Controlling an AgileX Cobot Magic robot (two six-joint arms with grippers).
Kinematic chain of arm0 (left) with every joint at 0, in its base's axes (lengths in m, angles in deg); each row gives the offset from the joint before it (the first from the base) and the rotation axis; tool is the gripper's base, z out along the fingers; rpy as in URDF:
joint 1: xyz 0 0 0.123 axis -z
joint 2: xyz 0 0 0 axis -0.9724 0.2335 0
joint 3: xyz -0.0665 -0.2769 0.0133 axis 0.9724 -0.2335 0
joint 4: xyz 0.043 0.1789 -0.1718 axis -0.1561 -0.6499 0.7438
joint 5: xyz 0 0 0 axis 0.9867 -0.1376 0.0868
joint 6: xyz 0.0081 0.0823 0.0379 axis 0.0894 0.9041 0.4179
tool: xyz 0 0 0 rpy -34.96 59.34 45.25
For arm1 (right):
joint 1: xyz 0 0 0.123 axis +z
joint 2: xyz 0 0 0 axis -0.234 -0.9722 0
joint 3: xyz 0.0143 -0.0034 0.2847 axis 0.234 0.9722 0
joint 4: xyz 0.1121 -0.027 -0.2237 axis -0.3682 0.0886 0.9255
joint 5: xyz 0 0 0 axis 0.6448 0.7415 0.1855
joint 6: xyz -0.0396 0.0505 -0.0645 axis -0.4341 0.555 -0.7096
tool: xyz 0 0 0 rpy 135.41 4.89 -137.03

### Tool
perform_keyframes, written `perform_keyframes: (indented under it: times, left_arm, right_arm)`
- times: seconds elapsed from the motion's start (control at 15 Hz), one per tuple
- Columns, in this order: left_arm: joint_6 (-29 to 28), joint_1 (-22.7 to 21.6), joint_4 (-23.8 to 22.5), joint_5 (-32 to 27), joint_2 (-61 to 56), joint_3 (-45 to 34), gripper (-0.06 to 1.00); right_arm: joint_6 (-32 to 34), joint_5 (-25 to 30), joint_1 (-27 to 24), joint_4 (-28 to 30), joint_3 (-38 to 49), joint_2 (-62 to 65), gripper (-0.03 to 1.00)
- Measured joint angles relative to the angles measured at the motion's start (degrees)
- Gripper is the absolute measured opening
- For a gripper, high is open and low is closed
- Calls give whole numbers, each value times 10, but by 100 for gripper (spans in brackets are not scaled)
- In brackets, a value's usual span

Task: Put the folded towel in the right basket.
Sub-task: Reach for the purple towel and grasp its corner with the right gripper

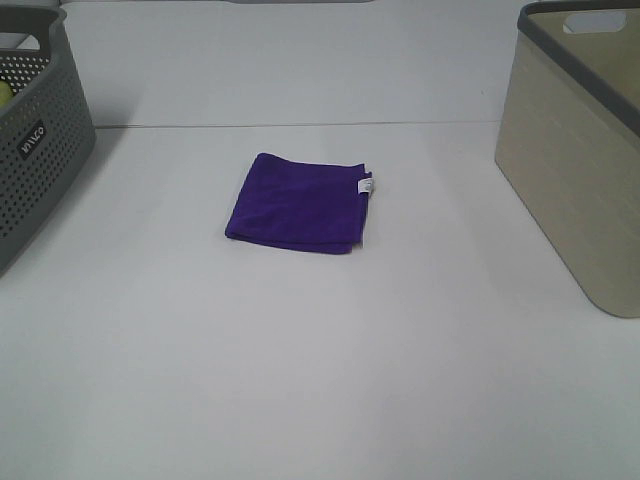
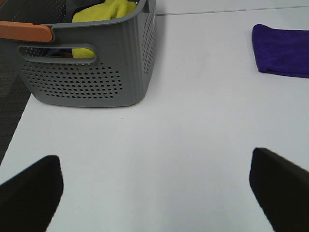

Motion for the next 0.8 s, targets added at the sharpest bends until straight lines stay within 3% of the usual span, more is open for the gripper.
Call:
perform_keyframes:
  times: [0.8]
  left_arm:
    - [0,0,5,0,0,0,99]
  right_arm:
    - [0,0,0,0,0,0,98]
